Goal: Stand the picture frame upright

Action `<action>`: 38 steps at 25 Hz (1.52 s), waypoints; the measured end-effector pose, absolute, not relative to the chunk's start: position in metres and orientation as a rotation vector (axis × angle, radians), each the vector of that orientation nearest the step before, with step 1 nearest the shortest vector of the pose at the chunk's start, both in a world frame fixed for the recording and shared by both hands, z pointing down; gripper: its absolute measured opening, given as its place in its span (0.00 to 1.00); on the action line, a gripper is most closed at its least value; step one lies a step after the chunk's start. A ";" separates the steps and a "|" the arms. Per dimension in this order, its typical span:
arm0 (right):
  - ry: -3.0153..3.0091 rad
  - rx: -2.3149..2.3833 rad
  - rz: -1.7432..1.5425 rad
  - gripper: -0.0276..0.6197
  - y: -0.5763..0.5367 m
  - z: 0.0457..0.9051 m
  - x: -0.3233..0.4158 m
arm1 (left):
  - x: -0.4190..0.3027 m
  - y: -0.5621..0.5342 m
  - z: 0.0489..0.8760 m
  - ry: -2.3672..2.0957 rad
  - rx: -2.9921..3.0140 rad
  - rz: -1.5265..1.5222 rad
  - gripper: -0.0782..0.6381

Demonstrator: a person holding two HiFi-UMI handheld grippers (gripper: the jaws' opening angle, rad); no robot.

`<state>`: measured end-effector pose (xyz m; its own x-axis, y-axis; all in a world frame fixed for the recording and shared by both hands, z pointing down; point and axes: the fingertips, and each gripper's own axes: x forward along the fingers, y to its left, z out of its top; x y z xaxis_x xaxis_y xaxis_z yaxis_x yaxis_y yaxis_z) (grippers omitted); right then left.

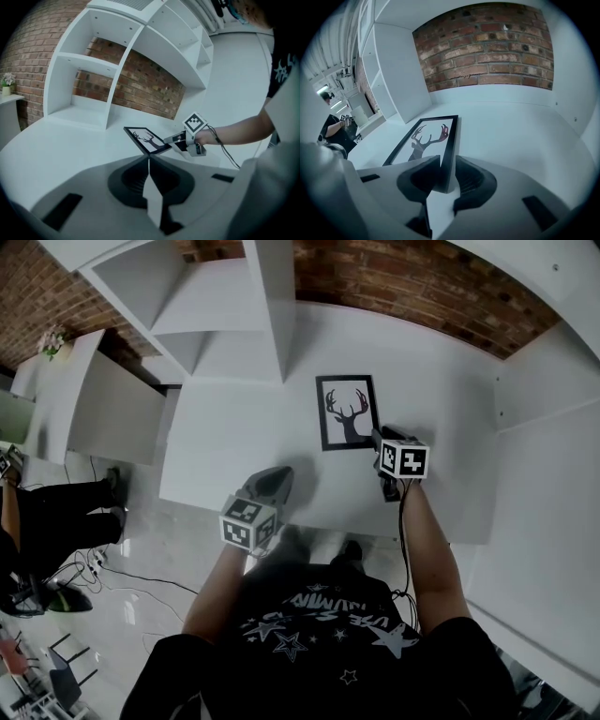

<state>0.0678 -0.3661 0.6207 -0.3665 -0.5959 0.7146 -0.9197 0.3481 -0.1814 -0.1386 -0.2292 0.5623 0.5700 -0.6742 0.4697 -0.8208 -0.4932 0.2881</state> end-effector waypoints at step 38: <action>-1.798 1.575 0.986 0.16 -0.276 0.626 0.069 | -0.142 -0.203 0.574 -1.074 2.321 0.465 0.13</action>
<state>0.0691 -0.2764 0.6260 -0.1633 -0.5824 0.7963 -0.9846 0.0449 -0.1690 -0.1419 -0.2027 0.5742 0.6233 -0.5929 0.5099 -0.7775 -0.5396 0.3230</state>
